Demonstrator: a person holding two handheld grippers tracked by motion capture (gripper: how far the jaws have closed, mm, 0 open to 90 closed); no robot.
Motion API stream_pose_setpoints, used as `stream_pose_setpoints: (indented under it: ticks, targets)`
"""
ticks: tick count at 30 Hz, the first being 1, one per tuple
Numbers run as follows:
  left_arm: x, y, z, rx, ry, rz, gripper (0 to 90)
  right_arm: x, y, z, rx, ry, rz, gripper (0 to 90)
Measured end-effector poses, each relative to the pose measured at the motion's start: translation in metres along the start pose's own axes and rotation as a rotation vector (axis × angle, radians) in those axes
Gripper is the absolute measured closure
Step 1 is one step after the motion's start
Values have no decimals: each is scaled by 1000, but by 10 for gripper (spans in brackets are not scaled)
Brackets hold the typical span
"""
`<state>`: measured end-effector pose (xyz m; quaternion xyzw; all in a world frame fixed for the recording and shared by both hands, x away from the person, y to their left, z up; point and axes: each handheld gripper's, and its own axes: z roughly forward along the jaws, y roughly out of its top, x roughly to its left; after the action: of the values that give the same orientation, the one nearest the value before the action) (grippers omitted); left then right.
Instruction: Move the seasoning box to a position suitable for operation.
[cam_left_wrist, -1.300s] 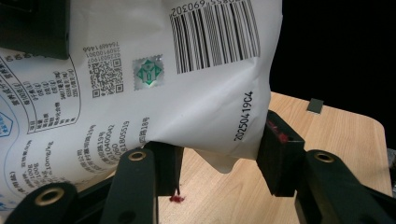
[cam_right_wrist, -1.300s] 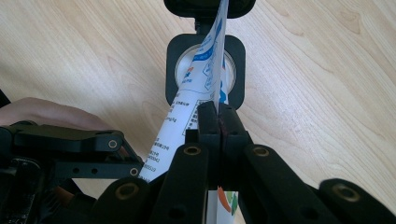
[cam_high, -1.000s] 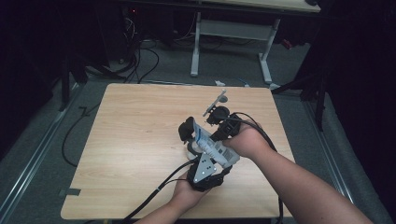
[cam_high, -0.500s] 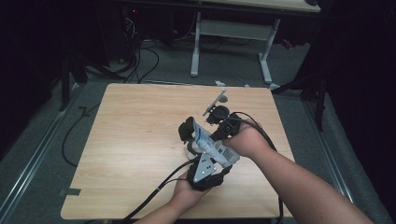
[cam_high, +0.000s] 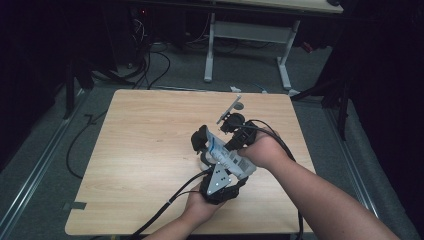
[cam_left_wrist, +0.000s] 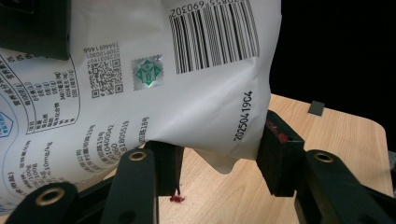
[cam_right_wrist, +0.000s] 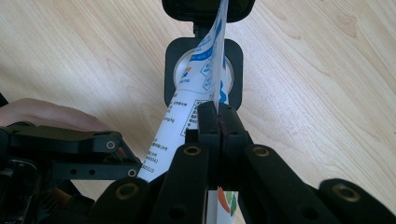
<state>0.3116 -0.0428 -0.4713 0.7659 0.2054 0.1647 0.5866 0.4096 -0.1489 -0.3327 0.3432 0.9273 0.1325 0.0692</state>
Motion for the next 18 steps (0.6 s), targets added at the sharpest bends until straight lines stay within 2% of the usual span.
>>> stream_pose_setpoints:
  ticks: [18]
  targets:
    - [0,0,0,-1,0,-4,558,-1,1,2,4,3,-2,900]
